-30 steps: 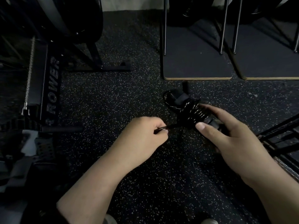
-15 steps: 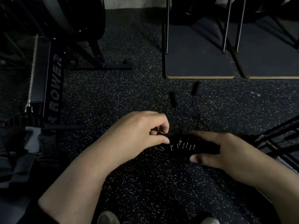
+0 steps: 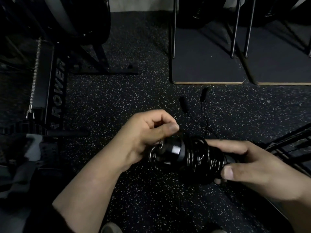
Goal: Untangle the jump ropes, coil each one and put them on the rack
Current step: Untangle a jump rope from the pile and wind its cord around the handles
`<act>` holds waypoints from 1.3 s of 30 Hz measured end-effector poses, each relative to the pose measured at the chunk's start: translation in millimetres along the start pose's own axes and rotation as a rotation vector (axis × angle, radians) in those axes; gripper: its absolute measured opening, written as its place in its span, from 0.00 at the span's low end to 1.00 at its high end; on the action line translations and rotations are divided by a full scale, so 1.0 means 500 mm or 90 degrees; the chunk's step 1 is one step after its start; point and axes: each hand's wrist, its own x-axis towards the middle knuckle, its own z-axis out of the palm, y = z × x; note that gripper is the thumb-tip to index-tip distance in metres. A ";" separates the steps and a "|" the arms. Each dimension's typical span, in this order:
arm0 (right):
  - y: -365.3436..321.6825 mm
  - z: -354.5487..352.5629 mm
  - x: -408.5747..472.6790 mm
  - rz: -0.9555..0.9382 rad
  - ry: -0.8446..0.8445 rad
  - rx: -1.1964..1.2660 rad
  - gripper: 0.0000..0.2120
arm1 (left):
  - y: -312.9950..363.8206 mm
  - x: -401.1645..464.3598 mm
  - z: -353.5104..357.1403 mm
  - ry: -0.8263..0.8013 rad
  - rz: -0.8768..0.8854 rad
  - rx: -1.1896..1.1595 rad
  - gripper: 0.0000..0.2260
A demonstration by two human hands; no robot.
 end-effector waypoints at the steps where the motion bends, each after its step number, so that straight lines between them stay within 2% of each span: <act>1: 0.005 0.001 0.000 -0.020 0.026 0.018 0.31 | -0.005 0.001 0.005 0.019 0.016 -0.008 0.03; 2: 0.009 0.001 0.002 -0.043 0.061 0.034 0.33 | -0.006 0.002 0.011 0.029 0.025 0.003 0.05; 4: 0.015 0.006 0.011 -0.096 0.126 0.063 0.36 | -0.018 0.002 0.018 0.054 0.001 0.065 0.24; 5: 0.016 0.009 0.016 -0.124 0.148 0.085 0.37 | -0.027 0.004 0.019 0.052 -0.024 0.085 0.26; 7: 0.010 0.016 0.023 -0.172 0.195 0.134 0.37 | -0.030 0.008 0.025 0.045 -0.042 0.115 0.22; 10: -0.007 0.021 0.023 -0.206 0.314 0.162 0.25 | -0.022 0.011 0.029 0.038 -0.042 0.177 0.12; 12: -0.011 0.021 0.023 -0.203 0.388 0.160 0.20 | -0.021 0.009 0.027 0.032 -0.033 0.236 0.11; 15: -0.009 0.022 0.025 -0.172 0.485 0.154 0.28 | -0.021 0.007 0.033 0.023 -0.029 0.298 0.10; 18: -0.014 0.025 0.026 -0.187 0.523 0.153 0.30 | -0.011 0.004 0.037 0.037 -0.011 0.304 0.09; 22: -0.019 0.014 0.022 -0.197 0.574 0.131 0.25 | 0.003 0.003 0.027 0.066 0.028 0.301 0.08; 26: -0.026 0.019 0.018 -0.157 0.628 0.011 0.22 | 0.013 -0.001 0.023 0.070 0.034 0.340 0.07; 32: -0.037 0.035 0.019 -0.175 0.626 -0.093 0.23 | 0.033 -0.004 0.013 0.085 0.035 0.377 0.05; 39: -0.037 0.030 0.019 -0.247 0.701 -0.131 0.26 | 0.060 -0.009 -0.007 0.121 0.067 0.380 0.05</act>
